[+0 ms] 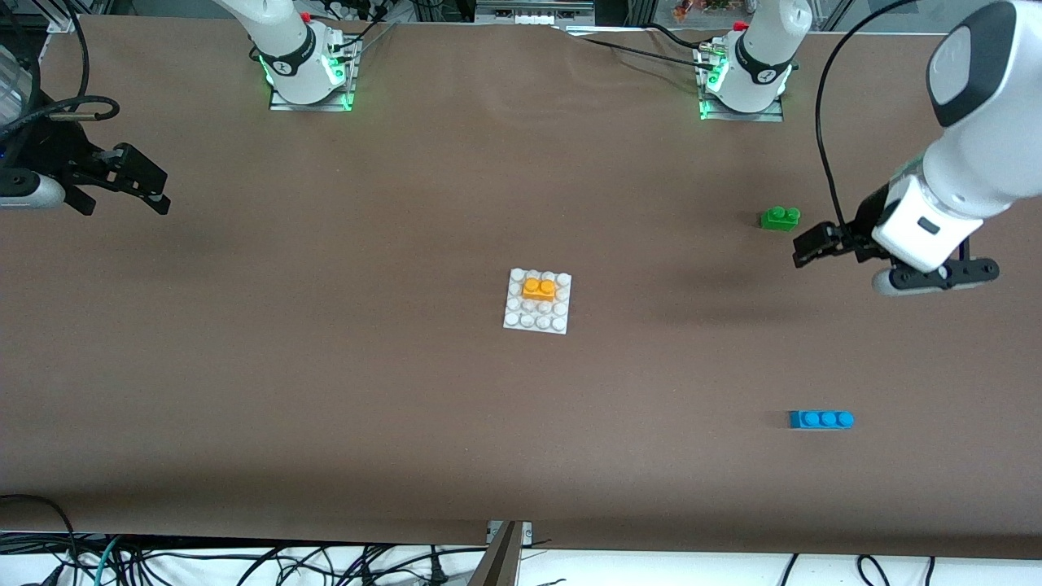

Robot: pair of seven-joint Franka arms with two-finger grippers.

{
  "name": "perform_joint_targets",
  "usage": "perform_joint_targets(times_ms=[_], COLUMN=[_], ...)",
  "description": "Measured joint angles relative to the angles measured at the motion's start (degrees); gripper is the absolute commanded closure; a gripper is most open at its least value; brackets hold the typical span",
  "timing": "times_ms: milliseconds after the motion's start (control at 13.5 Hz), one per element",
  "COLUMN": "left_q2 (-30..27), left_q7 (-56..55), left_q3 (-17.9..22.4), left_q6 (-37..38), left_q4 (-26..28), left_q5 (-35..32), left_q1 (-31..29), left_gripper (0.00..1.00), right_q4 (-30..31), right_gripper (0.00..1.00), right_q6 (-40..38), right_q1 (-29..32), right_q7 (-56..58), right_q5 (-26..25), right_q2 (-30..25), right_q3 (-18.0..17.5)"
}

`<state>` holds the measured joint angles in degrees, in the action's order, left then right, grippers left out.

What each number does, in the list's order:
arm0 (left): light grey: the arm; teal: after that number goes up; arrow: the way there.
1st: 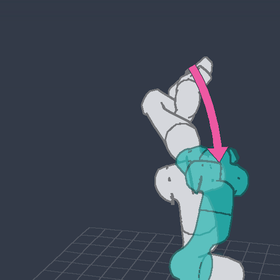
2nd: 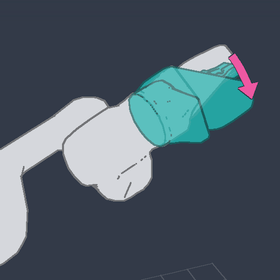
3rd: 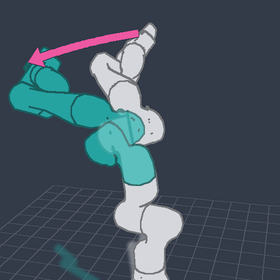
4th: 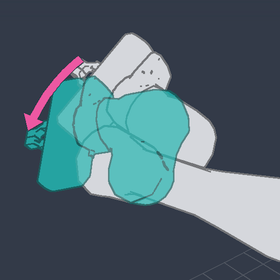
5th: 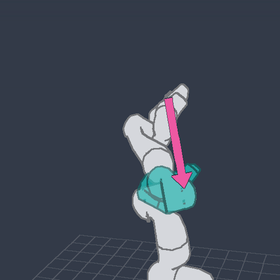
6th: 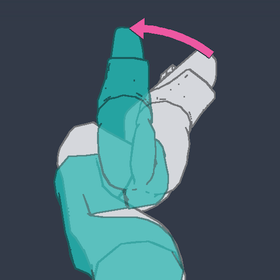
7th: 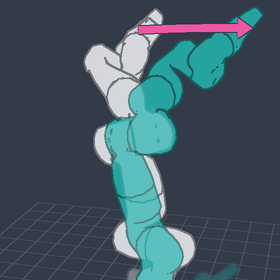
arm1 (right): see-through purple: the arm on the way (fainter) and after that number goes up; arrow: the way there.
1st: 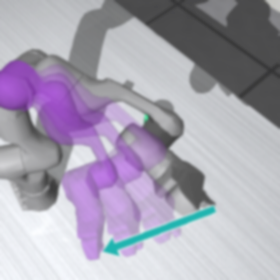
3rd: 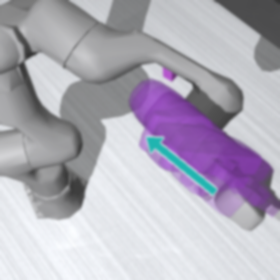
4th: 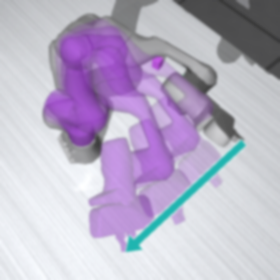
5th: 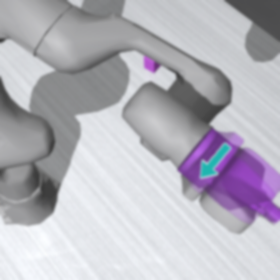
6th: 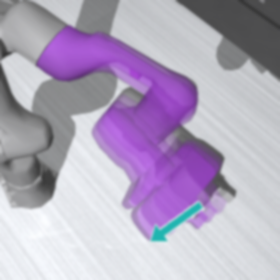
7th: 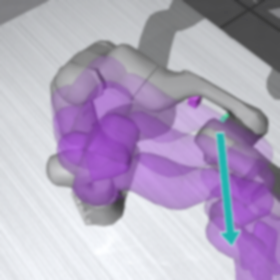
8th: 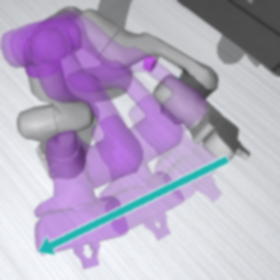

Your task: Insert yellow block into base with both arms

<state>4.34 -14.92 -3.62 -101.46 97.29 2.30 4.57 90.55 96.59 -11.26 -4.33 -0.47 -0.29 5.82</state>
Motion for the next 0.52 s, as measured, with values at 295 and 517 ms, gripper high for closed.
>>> perform_joint_targets(times_ms=[295,517], left_q2=[-3.46,-4.20], left_q7=[-0.14,-0.14], left_q3=[-5.34,-3.11], left_q6=[0.56,2.71], left_q4=[3.16,2.99], left_q5=[-0.59,-0.59], left_q1=[-4.18,-2.20], left_gripper=[0.00,0.00], right_q4=[0.00,0.00], right_gripper=[0.01,0.01], right_q6=[0.00,0.00], right_q1=[0.00,0.00], right_q7=[0.00,0.02], right_q5=[0.00,0.00], right_q2=[0.00,0.00], right_q3=[0.00,-0.03])
